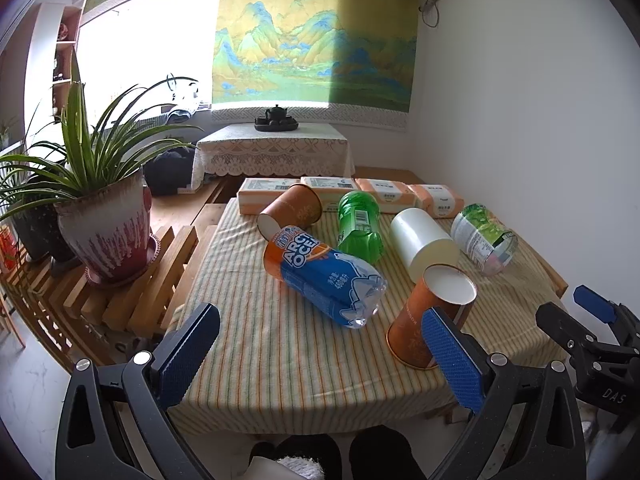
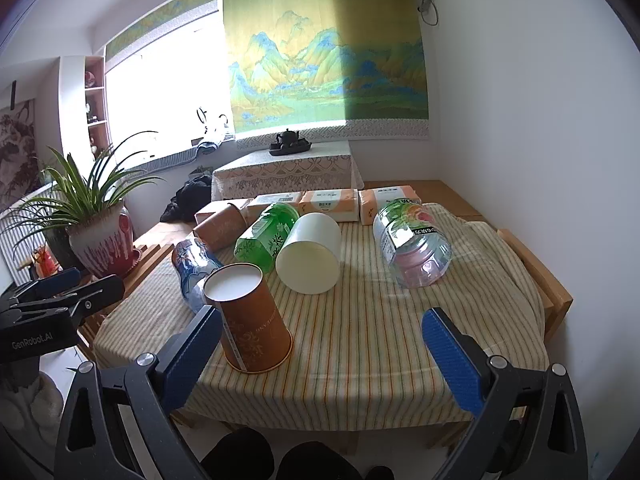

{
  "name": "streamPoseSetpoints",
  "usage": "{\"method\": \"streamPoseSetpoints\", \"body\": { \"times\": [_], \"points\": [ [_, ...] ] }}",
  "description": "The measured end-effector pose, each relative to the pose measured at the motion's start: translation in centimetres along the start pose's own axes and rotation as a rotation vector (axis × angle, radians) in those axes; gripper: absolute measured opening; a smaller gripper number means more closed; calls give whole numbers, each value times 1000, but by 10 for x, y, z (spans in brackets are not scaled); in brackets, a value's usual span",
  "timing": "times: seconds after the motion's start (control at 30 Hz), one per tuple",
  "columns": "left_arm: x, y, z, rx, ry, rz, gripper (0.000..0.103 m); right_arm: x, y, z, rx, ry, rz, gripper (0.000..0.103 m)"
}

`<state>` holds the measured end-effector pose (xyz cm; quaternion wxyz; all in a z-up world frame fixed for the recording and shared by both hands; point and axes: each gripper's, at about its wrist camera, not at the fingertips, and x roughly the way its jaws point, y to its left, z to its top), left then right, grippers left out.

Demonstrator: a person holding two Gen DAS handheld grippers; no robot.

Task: Flip cup upside down
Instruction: 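Withdraw the right gripper from the upside-down brown cup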

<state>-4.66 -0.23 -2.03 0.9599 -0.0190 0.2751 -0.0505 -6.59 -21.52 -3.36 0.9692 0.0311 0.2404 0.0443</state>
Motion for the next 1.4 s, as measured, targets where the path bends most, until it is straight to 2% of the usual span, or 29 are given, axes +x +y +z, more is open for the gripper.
{"method": "streamPoseSetpoints", "body": {
  "times": [1.3, 1.4],
  "points": [
    [10, 2, -1, 7, 2, 6, 102, 9, 3, -1, -5, 22, 4, 99],
    [14, 0, -4, 22, 13, 29, 102, 11, 4, -2, -8, 28, 10, 99]
  ]
}}
